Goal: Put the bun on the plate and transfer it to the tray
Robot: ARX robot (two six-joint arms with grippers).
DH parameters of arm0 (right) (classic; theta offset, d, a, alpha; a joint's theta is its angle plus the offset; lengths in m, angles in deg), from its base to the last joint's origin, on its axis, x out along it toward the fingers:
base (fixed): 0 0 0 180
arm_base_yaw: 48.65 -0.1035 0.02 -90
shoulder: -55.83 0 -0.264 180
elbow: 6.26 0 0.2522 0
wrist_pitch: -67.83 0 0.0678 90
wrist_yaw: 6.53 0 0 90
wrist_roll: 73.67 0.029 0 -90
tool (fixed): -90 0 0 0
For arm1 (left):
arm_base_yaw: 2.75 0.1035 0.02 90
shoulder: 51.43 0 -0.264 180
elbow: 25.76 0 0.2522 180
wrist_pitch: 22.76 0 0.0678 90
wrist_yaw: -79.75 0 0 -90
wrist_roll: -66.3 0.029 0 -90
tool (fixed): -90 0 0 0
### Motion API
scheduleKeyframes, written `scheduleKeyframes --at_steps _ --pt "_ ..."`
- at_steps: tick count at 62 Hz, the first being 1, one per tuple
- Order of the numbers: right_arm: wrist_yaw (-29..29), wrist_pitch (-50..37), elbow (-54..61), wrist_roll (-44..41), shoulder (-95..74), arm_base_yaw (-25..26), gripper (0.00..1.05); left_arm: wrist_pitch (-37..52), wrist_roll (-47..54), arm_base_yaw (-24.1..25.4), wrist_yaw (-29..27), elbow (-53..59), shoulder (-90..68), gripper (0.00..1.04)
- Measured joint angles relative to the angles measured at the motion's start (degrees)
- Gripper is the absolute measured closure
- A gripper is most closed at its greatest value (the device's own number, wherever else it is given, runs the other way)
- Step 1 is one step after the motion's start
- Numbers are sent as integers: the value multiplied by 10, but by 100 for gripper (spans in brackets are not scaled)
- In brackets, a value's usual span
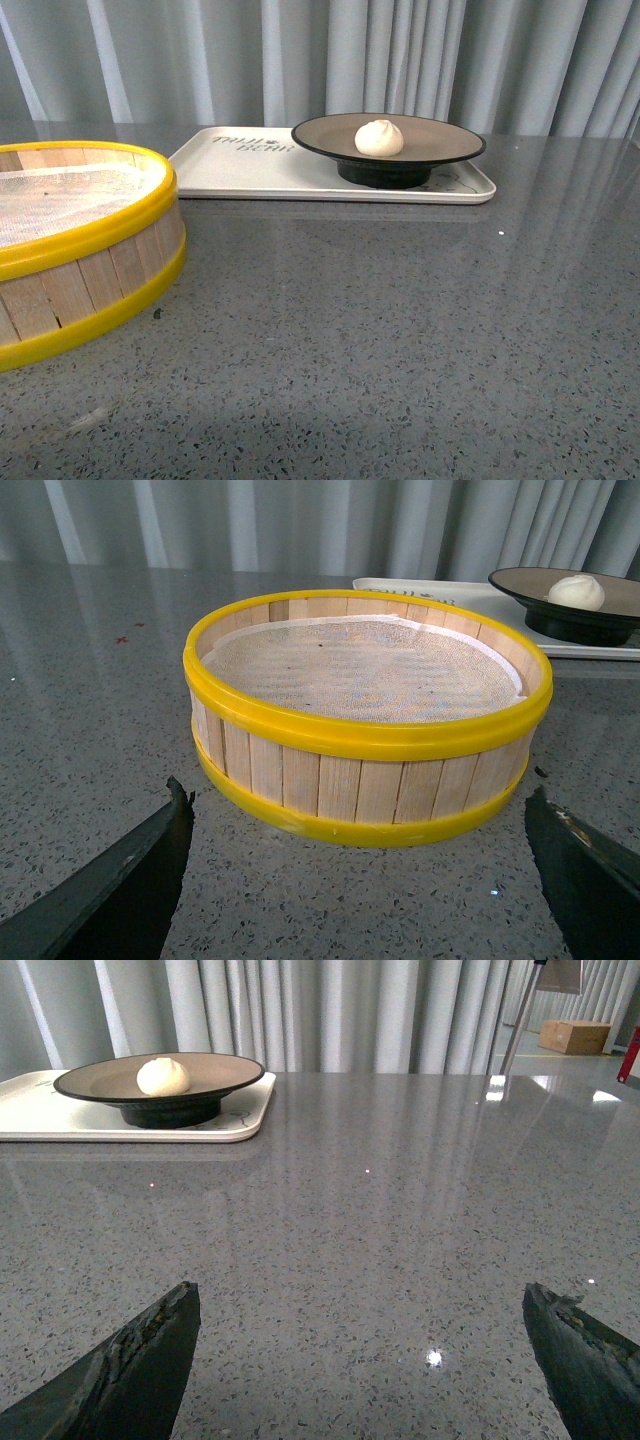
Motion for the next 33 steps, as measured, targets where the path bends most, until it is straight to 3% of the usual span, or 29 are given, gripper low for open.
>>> scheduleKeyframes --at_steps 33 --pt "0 0 0 0 0 0 8 0 0 0 0 0 0 7"
